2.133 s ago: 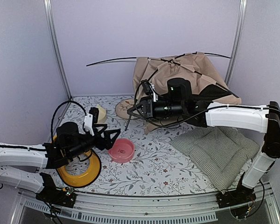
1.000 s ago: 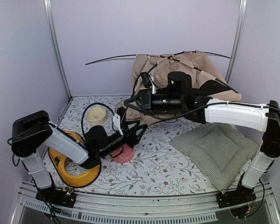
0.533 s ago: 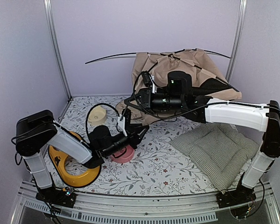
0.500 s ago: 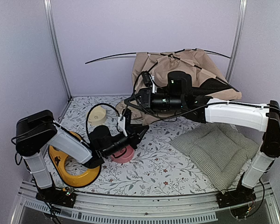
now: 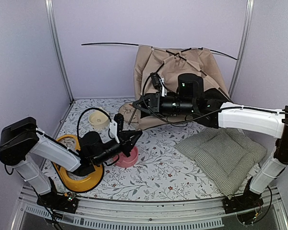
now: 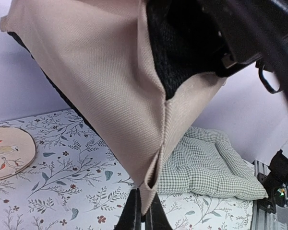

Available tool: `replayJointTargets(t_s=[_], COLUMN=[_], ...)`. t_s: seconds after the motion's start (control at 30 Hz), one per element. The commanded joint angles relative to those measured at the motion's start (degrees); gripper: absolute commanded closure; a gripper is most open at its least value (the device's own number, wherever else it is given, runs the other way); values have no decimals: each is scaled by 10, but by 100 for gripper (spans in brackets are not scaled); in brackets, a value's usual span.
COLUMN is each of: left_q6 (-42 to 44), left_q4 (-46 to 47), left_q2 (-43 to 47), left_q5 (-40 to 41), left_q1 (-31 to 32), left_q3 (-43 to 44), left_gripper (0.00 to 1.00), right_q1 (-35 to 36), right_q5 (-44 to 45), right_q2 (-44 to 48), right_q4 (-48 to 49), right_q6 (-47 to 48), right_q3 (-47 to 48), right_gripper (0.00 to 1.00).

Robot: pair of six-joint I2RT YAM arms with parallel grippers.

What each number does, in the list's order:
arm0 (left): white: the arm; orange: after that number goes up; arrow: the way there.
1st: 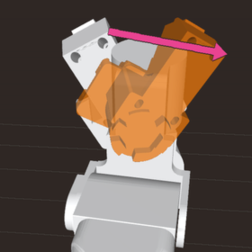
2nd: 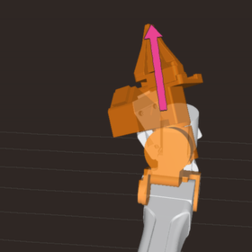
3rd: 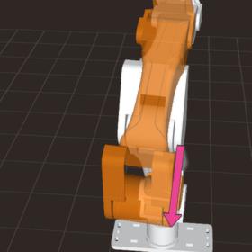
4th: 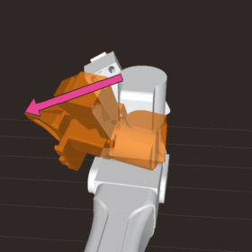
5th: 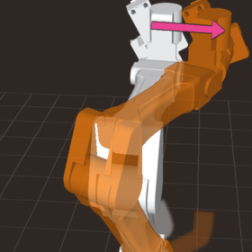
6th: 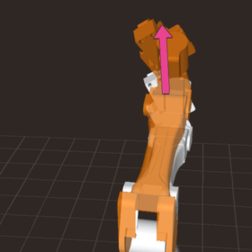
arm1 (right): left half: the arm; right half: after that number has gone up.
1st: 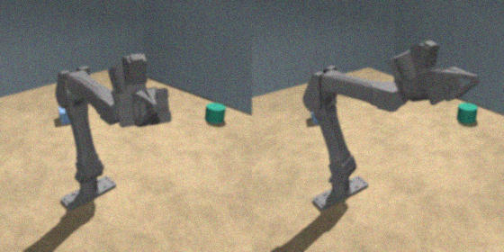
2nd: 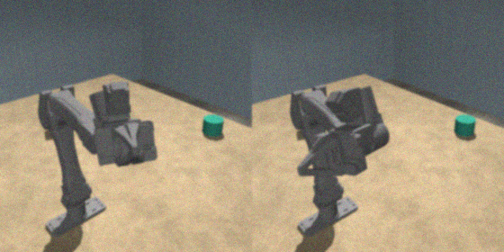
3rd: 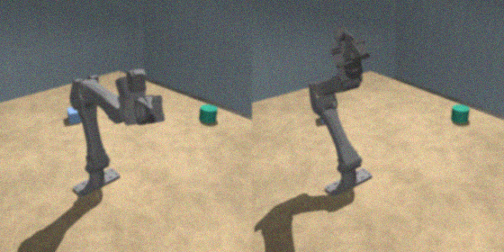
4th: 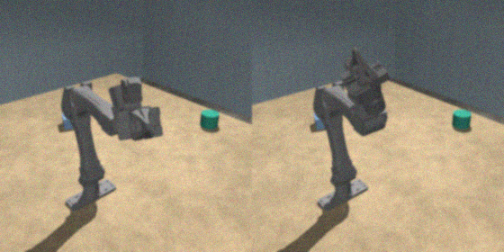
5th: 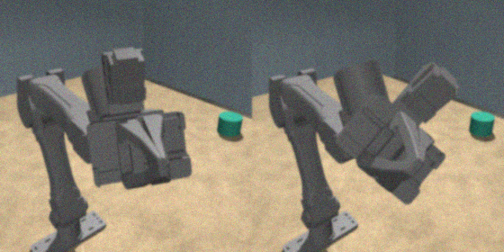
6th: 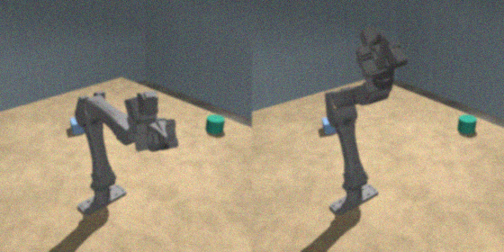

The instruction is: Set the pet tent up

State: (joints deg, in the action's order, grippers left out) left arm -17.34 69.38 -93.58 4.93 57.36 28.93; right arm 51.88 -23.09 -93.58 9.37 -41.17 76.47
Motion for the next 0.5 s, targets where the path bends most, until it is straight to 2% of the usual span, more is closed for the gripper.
replayJointTargets(t_s=[0.0, 0.23, 0.47], left_q6=[14, 29, 48], left_q4=[-41, -106, -149], left_q2=[47, 111, 131], left_q5=[6, 21, 29], left_q1=[15, 25, 38], left_q3=[-29, -54, -55], left_gripper=[100, 100, 100], right_q1=[-12, -13, -14], right_q5=[59, 95, 104], right_q2=[33, 46, 36], right_q4=[18, 11, 15], right_q6=[33, 35, 36], right_q3=[-24, -54, -47], right_gripper=[100, 100, 100])
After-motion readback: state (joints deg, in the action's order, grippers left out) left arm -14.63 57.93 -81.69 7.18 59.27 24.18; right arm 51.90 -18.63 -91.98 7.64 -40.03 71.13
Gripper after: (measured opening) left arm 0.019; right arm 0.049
